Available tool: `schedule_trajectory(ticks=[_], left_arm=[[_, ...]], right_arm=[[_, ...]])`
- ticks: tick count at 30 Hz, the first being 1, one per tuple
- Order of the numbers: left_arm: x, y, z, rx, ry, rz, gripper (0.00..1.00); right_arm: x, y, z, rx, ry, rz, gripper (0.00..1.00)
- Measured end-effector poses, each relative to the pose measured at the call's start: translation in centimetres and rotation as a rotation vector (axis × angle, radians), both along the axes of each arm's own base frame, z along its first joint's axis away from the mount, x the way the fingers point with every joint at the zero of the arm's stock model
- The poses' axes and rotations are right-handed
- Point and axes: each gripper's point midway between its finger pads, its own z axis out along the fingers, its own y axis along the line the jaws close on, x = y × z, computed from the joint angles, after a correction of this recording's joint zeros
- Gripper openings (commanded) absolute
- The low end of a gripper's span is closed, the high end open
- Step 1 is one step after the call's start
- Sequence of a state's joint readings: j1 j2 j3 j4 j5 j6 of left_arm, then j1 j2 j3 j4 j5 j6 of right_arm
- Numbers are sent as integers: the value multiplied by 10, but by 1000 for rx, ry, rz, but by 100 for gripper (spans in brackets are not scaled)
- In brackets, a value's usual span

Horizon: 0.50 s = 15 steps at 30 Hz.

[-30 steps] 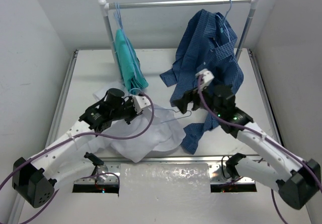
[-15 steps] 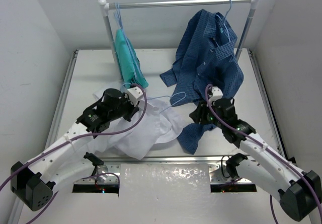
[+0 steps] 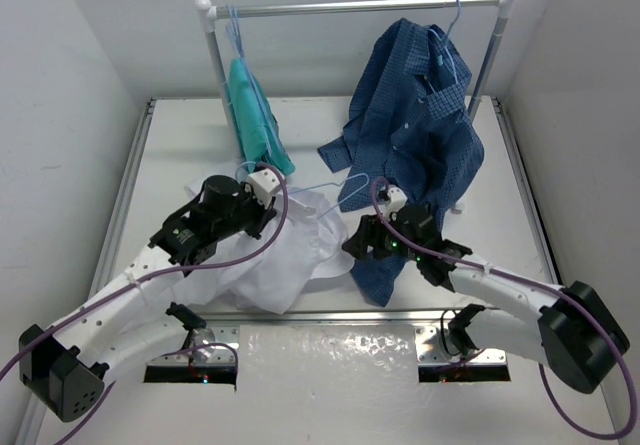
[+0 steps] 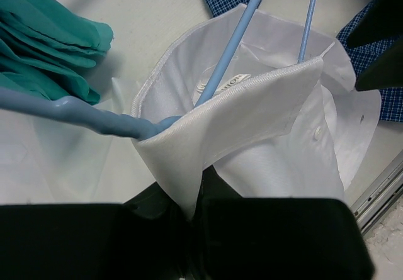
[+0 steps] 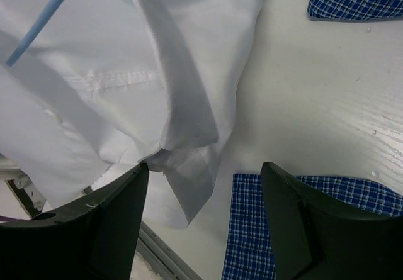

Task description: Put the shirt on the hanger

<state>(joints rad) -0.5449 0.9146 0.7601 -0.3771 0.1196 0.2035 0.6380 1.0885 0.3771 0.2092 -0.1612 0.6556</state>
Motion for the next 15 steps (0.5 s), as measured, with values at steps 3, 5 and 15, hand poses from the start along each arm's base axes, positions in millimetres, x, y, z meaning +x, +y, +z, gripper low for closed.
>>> schedule_trajectory(ticks=[3, 5, 15], left_arm=[[0, 0, 0, 0, -2, 1, 0], [0, 0, 1, -1, -3, 1, 0], [0, 1, 2, -1, -6, 3, 0]], right_arm=[[5, 3, -2, 12, -1, -9, 70], [9, 6, 0, 31, -11, -18, 70], [9, 26, -3, 94, 2, 51, 73]])
